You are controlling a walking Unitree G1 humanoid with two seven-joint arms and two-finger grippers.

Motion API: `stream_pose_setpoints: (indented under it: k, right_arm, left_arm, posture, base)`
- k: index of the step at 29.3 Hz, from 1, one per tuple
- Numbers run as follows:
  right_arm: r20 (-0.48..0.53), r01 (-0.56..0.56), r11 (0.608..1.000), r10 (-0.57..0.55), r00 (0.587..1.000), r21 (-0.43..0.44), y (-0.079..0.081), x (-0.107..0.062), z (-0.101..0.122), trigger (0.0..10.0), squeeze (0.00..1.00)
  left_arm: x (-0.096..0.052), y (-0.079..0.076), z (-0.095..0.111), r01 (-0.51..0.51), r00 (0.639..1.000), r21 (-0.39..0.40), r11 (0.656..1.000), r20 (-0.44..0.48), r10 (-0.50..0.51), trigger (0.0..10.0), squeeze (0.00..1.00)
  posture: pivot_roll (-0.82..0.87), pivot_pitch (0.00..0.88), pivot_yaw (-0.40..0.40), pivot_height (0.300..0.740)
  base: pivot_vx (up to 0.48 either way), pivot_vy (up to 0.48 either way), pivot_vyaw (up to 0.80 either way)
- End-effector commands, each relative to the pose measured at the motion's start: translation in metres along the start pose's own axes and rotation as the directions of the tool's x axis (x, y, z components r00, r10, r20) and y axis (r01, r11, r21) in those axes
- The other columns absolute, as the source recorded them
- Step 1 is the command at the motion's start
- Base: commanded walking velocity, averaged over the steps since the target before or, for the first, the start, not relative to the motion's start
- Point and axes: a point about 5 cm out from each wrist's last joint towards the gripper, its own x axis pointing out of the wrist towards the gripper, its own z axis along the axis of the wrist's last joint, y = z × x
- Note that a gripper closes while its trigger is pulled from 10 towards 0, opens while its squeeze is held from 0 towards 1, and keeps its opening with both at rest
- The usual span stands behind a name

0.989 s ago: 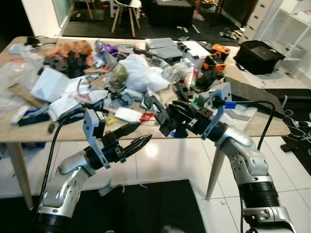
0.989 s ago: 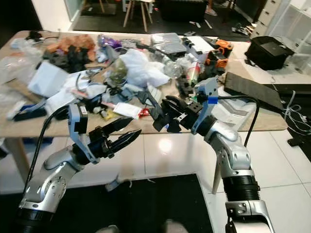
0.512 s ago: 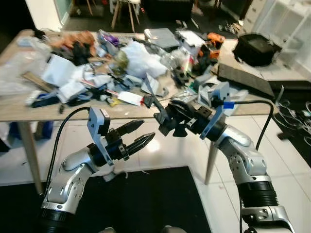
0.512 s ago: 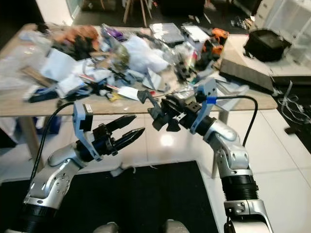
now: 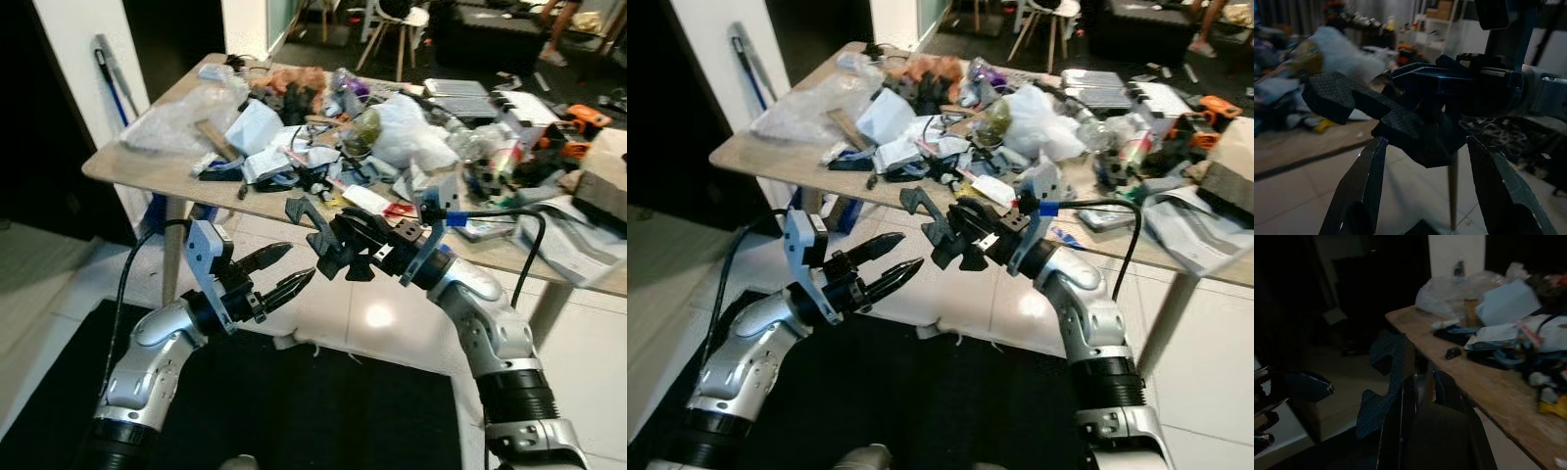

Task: Picking trash to rubbish bin

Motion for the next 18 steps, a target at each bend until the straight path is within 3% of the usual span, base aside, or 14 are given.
stream_pose_setpoints:
  k: [1,18]
  right_arm:
    - [-0.002,0.009,1.000,-0.009,1.000,0.006,-0.0012,-0.0032,-0.0024,10.0,0.00]
    - [-0.010,0.005,1.000,-0.005,1.000,0.012,0.0012,-0.0037,-0.0066,10.0,0.00]
  left_arm:
    - [0.0023,-0.0020,-0.0026,0.007,1.000,0.007,1.000,-0.008,-0.007,10.0,0.00]
    - [0.0045,-0.0056,-0.0097,0.004,1.000,0.017,1.000,-0.003,-0.004,10.0,0.00]
  posture:
    - [-0.01,0.000,-0.037,0.740]
    - [-0.01,0.000,-0.035,0.740]
  base:
    - [0.000,0.000,0.76]
    - [0.000,0.000,0.76]
